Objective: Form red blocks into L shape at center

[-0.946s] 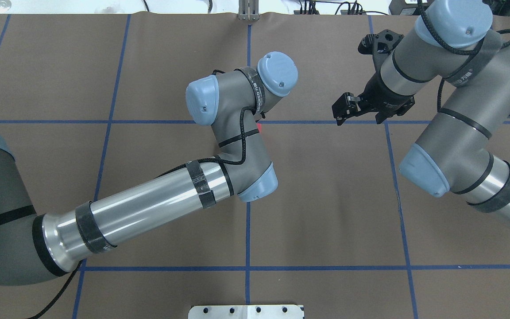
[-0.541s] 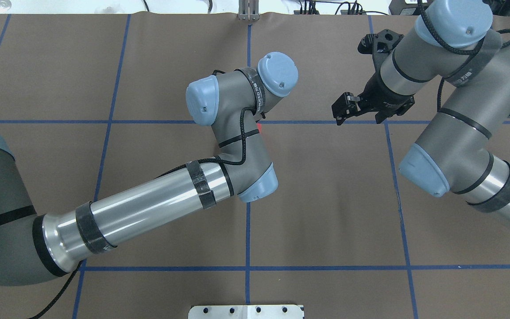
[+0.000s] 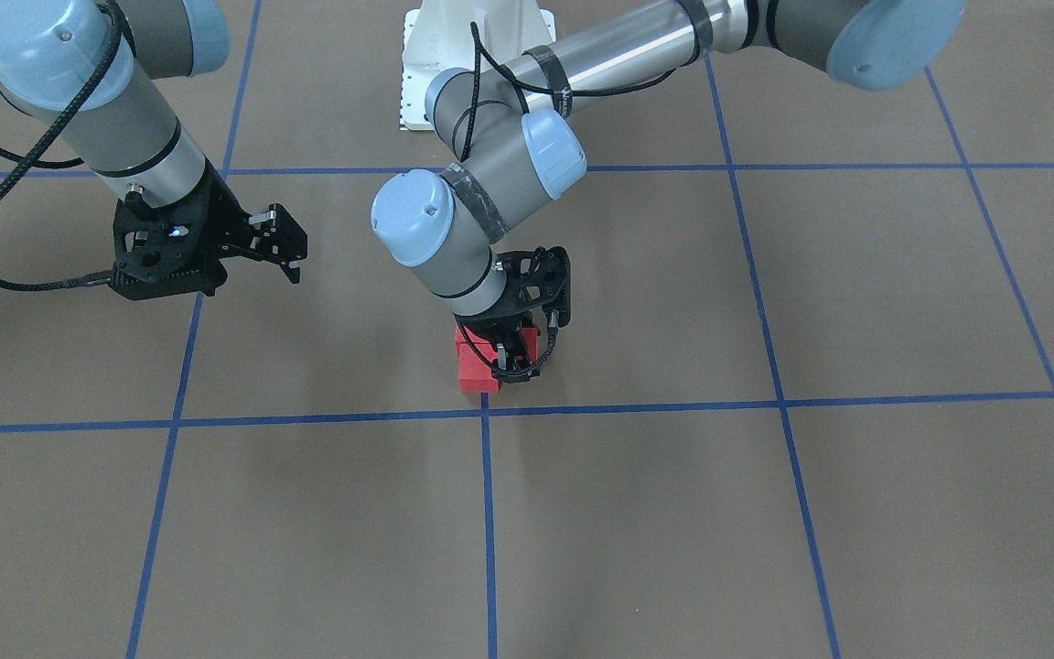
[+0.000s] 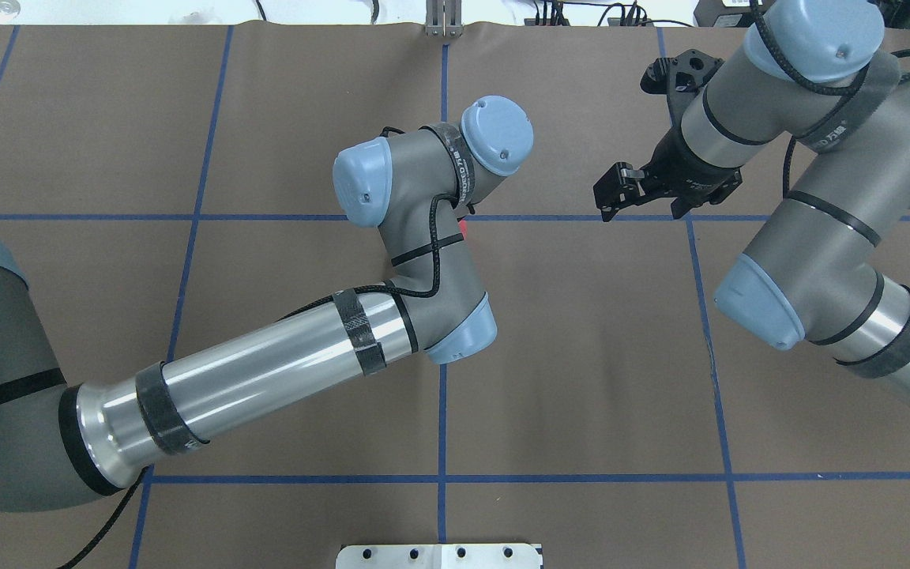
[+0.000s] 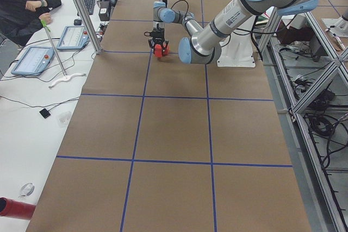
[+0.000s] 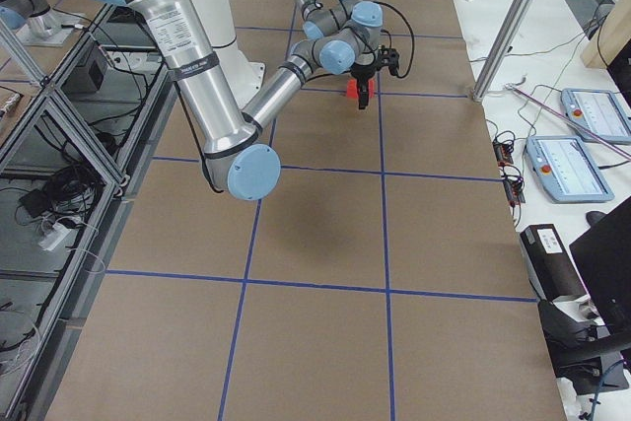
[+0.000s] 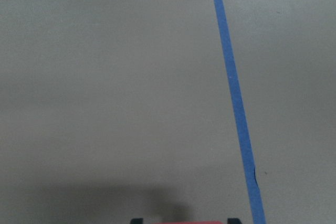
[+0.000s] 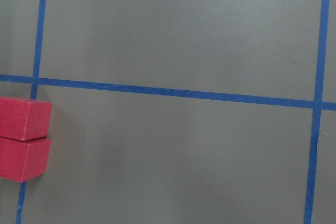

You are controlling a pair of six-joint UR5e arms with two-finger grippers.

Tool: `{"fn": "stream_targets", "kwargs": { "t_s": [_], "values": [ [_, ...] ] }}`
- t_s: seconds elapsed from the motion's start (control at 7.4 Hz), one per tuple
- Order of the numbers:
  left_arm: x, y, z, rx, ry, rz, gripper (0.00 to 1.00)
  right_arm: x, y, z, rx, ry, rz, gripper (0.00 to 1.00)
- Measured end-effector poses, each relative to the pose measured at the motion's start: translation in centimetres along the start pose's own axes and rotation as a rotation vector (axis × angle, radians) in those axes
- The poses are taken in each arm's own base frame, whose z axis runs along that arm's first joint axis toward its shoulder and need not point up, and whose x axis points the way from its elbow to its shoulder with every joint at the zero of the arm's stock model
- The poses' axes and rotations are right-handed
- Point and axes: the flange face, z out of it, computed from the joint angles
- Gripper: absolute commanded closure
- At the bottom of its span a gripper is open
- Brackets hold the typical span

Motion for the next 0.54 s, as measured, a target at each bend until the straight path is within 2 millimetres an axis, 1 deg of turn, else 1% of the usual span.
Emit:
{"fn": "stream_targets", "kwargs": {
  "t_s": [0.54],
  "values": [
    [0.07,0.09,-0.01,-0.007,0.005,0.001,0.78,0.08,-0.07,-0.01,0.001,0.001,0.001,0.01]
  ]
}}
